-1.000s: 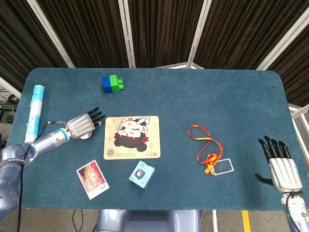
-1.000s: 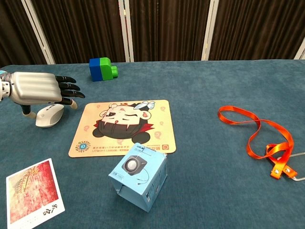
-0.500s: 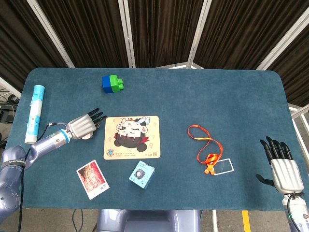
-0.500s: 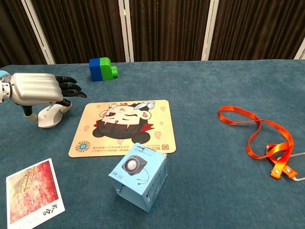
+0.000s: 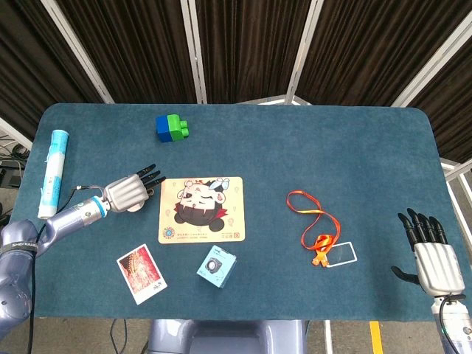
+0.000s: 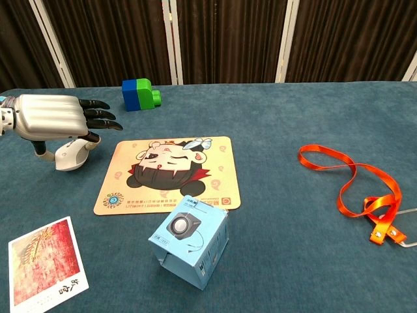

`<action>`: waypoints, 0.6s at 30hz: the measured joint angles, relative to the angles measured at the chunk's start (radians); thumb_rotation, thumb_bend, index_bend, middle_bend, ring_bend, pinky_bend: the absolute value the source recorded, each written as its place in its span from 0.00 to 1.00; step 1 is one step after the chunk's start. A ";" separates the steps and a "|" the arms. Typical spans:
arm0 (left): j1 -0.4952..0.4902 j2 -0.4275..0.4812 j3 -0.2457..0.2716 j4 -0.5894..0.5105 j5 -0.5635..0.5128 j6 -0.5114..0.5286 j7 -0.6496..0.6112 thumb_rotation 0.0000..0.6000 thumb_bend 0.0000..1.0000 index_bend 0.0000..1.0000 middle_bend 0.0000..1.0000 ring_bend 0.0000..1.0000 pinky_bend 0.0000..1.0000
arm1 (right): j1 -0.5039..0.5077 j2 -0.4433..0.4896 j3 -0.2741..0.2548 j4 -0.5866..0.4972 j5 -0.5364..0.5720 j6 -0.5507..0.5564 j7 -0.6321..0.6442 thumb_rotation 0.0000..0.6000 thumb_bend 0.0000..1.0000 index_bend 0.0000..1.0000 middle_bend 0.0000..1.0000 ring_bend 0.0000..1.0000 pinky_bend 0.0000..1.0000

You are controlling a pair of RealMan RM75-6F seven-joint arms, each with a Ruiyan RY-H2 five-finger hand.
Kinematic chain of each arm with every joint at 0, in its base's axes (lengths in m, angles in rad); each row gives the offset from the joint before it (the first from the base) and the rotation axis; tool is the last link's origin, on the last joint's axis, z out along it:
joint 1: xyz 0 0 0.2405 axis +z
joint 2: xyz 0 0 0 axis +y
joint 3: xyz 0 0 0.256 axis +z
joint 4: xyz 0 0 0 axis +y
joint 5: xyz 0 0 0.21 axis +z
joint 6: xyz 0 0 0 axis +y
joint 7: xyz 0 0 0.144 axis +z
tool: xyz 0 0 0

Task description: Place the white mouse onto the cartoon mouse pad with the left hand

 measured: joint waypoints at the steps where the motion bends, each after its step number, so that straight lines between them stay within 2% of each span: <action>1: -0.003 0.002 -0.001 -0.002 -0.001 0.005 0.004 1.00 0.05 0.57 0.00 0.00 0.00 | 0.000 0.000 0.000 0.000 -0.001 0.000 0.000 1.00 0.09 0.00 0.00 0.00 0.00; 9: -0.041 0.020 -0.012 -0.022 -0.005 0.048 0.031 1.00 0.05 0.57 0.00 0.00 0.00 | 0.000 0.001 0.000 0.000 0.000 -0.001 0.000 1.00 0.09 0.00 0.00 0.00 0.00; 18: -0.117 0.016 -0.033 -0.116 -0.003 0.089 0.080 1.00 0.05 0.57 0.00 0.00 0.00 | 0.000 0.000 0.000 0.001 -0.001 -0.001 -0.001 1.00 0.09 0.00 0.00 0.00 0.00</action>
